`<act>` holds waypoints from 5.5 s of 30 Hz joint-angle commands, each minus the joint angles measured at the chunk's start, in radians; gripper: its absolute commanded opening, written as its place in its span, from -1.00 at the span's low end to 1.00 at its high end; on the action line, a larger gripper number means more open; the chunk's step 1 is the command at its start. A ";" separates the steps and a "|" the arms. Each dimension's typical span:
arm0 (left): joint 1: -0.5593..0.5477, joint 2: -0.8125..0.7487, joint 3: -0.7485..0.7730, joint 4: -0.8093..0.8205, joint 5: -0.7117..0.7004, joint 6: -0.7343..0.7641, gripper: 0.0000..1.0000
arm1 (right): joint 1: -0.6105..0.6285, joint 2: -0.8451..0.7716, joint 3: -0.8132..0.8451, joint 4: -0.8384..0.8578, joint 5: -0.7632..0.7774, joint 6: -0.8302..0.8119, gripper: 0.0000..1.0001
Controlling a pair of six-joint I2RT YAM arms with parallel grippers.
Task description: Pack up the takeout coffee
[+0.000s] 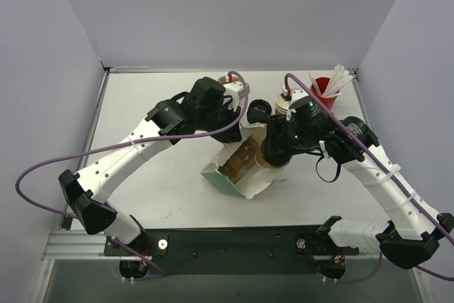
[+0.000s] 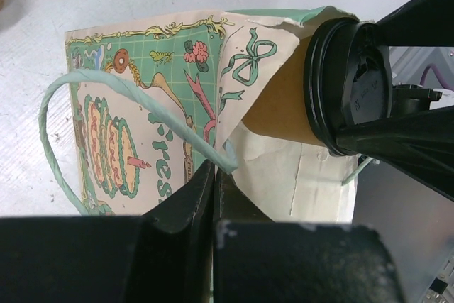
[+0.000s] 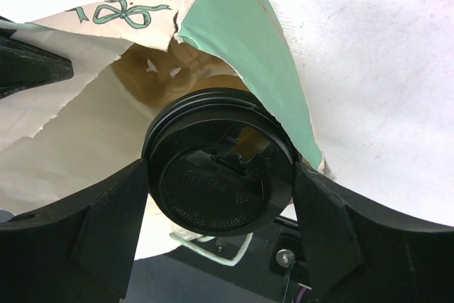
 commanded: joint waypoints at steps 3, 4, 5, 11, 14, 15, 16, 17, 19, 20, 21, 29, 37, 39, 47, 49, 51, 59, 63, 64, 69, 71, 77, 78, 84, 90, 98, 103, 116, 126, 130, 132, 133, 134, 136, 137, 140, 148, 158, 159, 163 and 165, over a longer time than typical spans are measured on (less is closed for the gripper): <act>0.020 0.030 0.146 -0.035 0.058 -0.023 -1.00 | 0.008 0.000 0.059 0.019 0.068 -0.021 0.30; 0.026 0.042 0.168 -0.066 0.072 -0.028 -1.00 | 0.007 0.009 0.071 0.018 0.064 -0.024 0.30; 0.029 0.067 0.188 -0.078 0.079 -0.033 -1.00 | 0.007 0.015 0.081 0.018 0.058 -0.030 0.30; 0.101 0.088 0.233 -0.089 0.177 -0.089 -1.00 | 0.008 0.032 0.104 0.029 0.045 -0.075 0.30; 0.143 0.075 0.184 -0.065 0.238 -0.121 -1.00 | 0.008 0.043 0.128 0.029 0.042 -0.089 0.30; 0.149 0.072 0.174 -0.057 0.270 -0.129 -1.00 | 0.008 0.057 0.133 0.027 0.035 -0.092 0.30; 0.155 0.067 0.158 -0.043 0.286 -0.134 -1.00 | 0.010 0.064 0.144 0.029 0.032 -0.092 0.30; 0.162 0.065 0.151 -0.037 0.301 -0.145 -1.00 | 0.010 0.069 0.148 0.027 0.027 -0.098 0.30; 0.167 0.064 0.145 -0.032 0.324 -0.148 -1.00 | 0.012 0.089 0.165 0.027 0.028 -0.104 0.30; 0.166 0.065 0.139 -0.035 0.329 -0.149 -1.00 | 0.012 0.095 0.173 0.026 0.027 -0.109 0.30; 0.166 0.067 0.136 -0.038 0.336 -0.151 -1.00 | 0.013 0.106 0.179 0.024 0.027 -0.112 0.30; 0.167 0.073 0.105 -0.038 0.324 -0.158 -1.00 | 0.044 0.164 0.211 0.024 0.004 -0.118 0.29; 0.167 0.070 0.061 -0.032 0.303 -0.168 -1.00 | 0.074 0.182 0.153 0.042 0.016 -0.115 0.28; 0.167 0.065 0.061 -0.034 0.284 -0.168 -1.00 | 0.079 0.179 0.135 0.033 0.042 -0.115 0.28; 0.167 0.059 0.032 -0.011 0.290 -0.172 -1.00 | 0.100 0.181 0.075 0.036 0.058 -0.107 0.28; 0.167 0.056 0.027 -0.008 0.290 -0.174 -1.00 | 0.104 0.187 0.072 0.047 0.067 -0.109 0.27; 0.167 0.058 0.022 -0.011 0.287 -0.172 -1.00 | 0.105 0.193 0.064 0.059 0.082 -0.109 0.26; 0.167 0.055 0.019 -0.018 0.275 -0.165 -1.00 | 0.107 0.213 -0.011 0.150 0.130 -0.103 0.23; 0.167 0.058 0.016 -0.026 0.270 -0.157 -1.00 | 0.111 0.239 -0.031 0.180 0.124 -0.093 0.22; 0.169 0.058 0.016 -0.026 0.267 -0.155 -1.00 | 0.113 0.242 -0.036 0.184 0.121 -0.090 0.22; 0.169 0.065 0.021 -0.038 0.240 -0.151 -1.00 | 0.122 0.225 -0.073 0.194 0.122 -0.090 0.21; 0.170 0.068 0.024 -0.049 0.215 -0.149 -1.00 | 0.122 0.213 -0.080 0.194 0.119 -0.095 0.21; 0.169 0.062 0.027 -0.057 0.155 -0.157 -1.00 | 0.134 0.187 -0.111 0.193 0.108 -0.101 0.21; 0.169 0.062 0.027 -0.055 0.155 -0.161 -1.00 | 0.133 0.187 -0.111 0.190 0.107 -0.101 0.21; 0.169 0.055 0.024 -0.046 0.145 -0.166 -1.00 | 0.134 0.189 -0.122 0.176 0.101 -0.109 0.21; 0.166 0.055 0.016 -0.035 0.155 -0.163 -1.00 | 0.134 0.219 -0.114 0.170 0.139 -0.096 0.20; 0.163 0.055 0.024 -0.043 0.165 -0.145 -1.00 | 0.130 0.297 -0.085 0.185 0.183 -0.092 0.19; 0.161 0.055 0.026 -0.054 0.174 -0.135 -1.00 | 0.116 0.313 -0.094 0.222 0.193 -0.092 0.18; 0.137 0.012 0.016 -0.038 0.091 -0.145 -1.00 | 0.105 0.285 -0.137 0.228 0.148 -0.058 0.15; 0.112 -0.004 -0.028 0.021 -0.064 -0.178 -1.00 | 0.107 0.336 -0.042 0.150 0.139 -0.008 0.15; 0.112 -0.069 -0.109 0.113 -0.138 -0.227 -1.00 | 0.107 0.379 0.035 0.104 0.165 0.020 0.13; 0.112 -0.085 -0.148 0.150 -0.156 -0.253 -1.00 | 0.105 0.423 0.102 0.058 0.180 0.023 0.11; 0.112 -0.093 -0.155 0.159 -0.159 -0.260 -1.00 | 0.105 0.434 0.114 0.049 0.186 0.028 0.11; 0.112 -0.093 -0.162 0.166 -0.171 -0.273 -1.00 | 0.105 0.440 0.121 0.044 0.190 0.031 0.11; 0.109 -0.097 -0.177 0.185 -0.177 -0.292 -1.00 | 0.105 0.455 0.134 0.043 0.191 0.045 0.11; 0.109 -0.100 -0.182 0.193 -0.185 -0.301 -1.00 | 0.107 0.460 0.141 0.035 0.190 0.049 0.11; 0.104 -0.116 -0.201 0.231 -0.213 -0.339 -1.00 | 0.105 0.489 0.176 0.004 0.203 0.066 0.10; 0.089 -0.137 -0.234 0.259 -0.279 -0.405 -1.00 | 0.111 0.517 0.205 -0.020 0.209 0.120 0.08; 0.084 -0.183 -0.283 0.233 -0.369 -0.513 -1.00 | 0.114 0.566 0.279 -0.028 0.242 0.120 0.08; 0.078 -0.186 -0.290 0.235 -0.377 -0.526 -1.00 | 0.114 0.577 0.285 -0.027 0.239 0.120 0.08; 0.068 -0.186 -0.312 0.247 -0.398 -0.577 -1.00 | 0.114 0.595 0.296 -0.028 0.240 0.132 0.08; 0.063 -0.182 -0.315 0.258 -0.400 -0.591 -1.00 | 0.114 0.603 0.300 -0.027 0.246 0.141 0.07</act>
